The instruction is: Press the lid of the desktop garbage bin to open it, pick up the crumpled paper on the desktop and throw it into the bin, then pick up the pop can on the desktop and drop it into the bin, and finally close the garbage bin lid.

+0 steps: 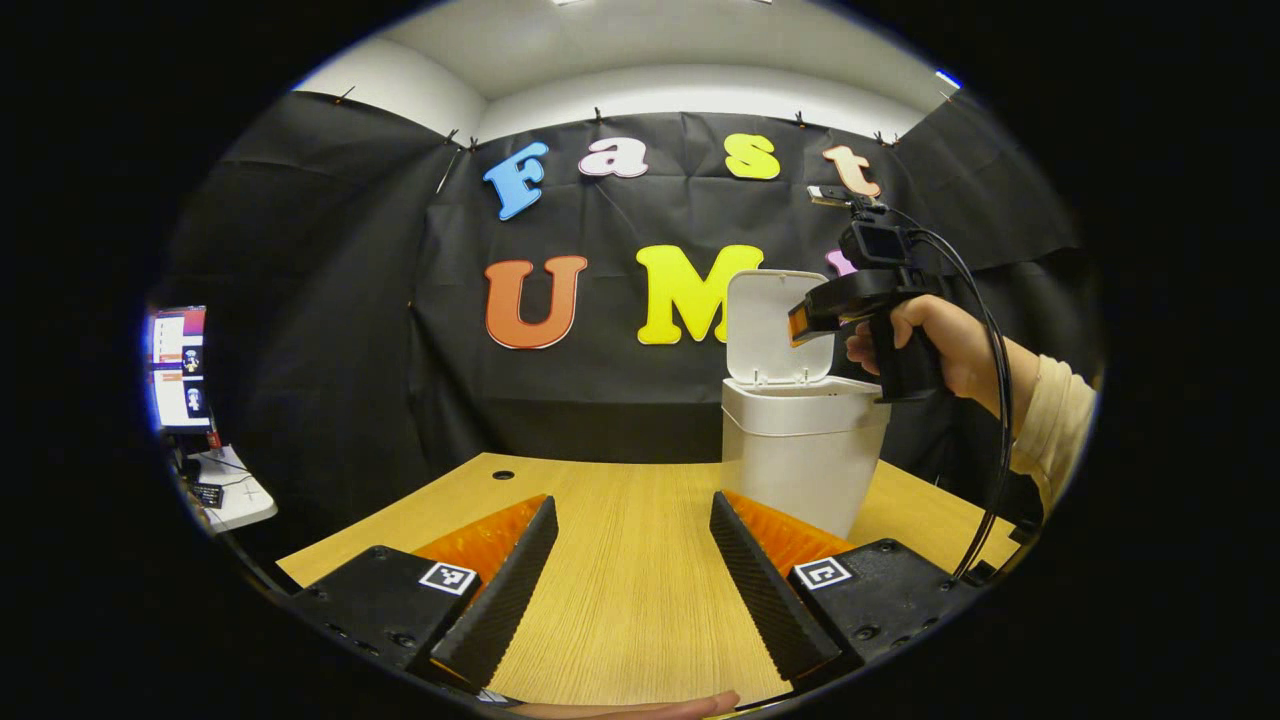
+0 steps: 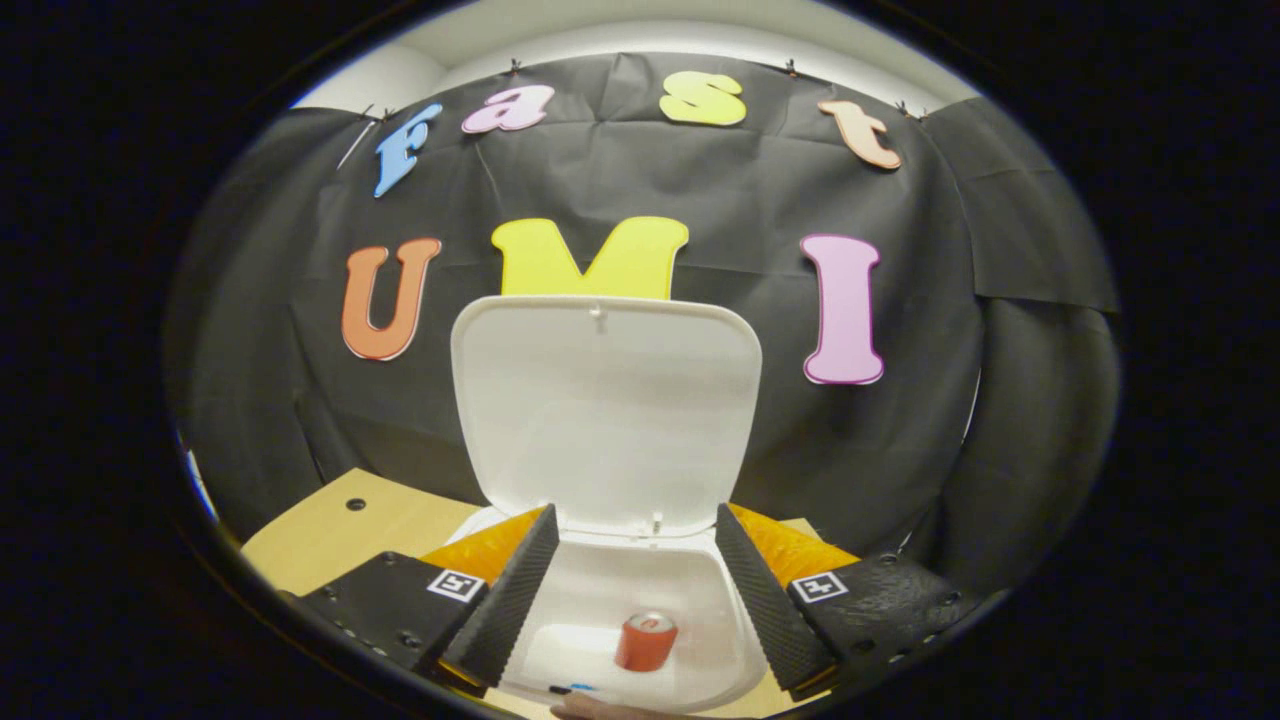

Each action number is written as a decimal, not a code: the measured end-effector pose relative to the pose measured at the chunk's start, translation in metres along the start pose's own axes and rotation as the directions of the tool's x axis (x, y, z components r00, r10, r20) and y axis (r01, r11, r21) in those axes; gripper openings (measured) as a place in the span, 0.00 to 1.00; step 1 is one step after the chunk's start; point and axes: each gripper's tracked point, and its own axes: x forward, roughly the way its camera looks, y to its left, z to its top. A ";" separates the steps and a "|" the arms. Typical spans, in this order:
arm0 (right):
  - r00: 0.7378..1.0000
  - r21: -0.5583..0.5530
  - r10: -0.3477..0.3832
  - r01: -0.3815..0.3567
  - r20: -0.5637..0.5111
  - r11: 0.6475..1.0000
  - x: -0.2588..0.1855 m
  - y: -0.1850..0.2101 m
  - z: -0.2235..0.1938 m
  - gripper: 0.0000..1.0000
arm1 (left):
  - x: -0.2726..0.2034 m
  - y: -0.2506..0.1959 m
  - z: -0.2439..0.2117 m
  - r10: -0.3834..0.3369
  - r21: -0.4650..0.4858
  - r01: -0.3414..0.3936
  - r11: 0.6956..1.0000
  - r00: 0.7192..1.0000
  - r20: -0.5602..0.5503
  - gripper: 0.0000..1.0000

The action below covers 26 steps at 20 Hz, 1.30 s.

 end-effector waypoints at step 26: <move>0.990 0.059 -0.088 0.081 0.112 0.995 0.056 -0.004 0.135 0.93 | 0.011 0.050 -0.006 0.035 -0.071 -0.036 0.997 0.999 -0.018 0.99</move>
